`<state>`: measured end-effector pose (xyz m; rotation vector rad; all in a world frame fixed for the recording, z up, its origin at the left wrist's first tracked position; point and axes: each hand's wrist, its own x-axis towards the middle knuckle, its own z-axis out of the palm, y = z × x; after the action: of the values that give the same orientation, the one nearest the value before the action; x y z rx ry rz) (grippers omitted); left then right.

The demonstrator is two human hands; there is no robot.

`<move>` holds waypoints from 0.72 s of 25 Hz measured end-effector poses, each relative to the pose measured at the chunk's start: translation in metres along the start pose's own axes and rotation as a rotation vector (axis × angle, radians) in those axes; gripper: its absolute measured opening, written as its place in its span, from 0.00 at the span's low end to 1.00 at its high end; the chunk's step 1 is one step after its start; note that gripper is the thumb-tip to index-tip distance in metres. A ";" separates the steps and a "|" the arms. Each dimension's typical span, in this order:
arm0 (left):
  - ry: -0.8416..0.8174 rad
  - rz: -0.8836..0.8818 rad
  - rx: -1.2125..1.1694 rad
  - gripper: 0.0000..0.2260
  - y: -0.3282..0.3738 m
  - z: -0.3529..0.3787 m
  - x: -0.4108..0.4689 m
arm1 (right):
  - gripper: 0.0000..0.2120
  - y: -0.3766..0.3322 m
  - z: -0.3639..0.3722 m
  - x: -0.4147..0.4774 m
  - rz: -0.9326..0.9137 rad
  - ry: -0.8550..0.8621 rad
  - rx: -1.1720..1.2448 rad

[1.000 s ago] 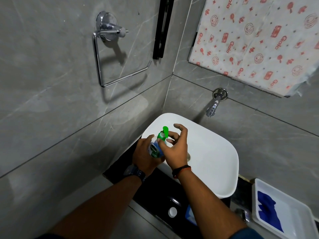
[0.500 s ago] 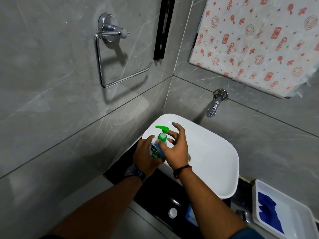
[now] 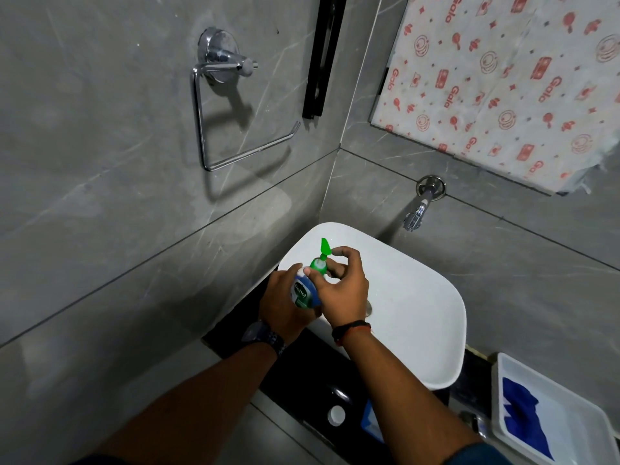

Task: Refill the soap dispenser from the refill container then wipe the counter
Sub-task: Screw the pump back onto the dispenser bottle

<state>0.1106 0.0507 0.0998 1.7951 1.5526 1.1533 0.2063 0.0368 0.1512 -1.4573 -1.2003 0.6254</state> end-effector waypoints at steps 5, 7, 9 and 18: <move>0.028 -0.011 0.000 0.28 -0.004 0.002 0.000 | 0.23 -0.009 -0.003 0.001 0.013 -0.027 -0.009; 0.015 -0.041 0.009 0.33 -0.010 0.003 0.000 | 0.22 -0.017 -0.005 0.005 -0.020 -0.003 -0.023; 0.020 -0.010 0.031 0.37 -0.016 0.005 0.000 | 0.14 -0.023 -0.005 0.010 -0.040 0.018 -0.048; 0.059 0.024 0.061 0.35 -0.038 -0.003 0.004 | 0.08 -0.025 0.000 0.020 -0.135 -0.394 -0.154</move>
<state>0.0874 0.0623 0.0719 1.8394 1.6206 1.1917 0.2050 0.0520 0.1795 -1.4032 -1.6696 0.7630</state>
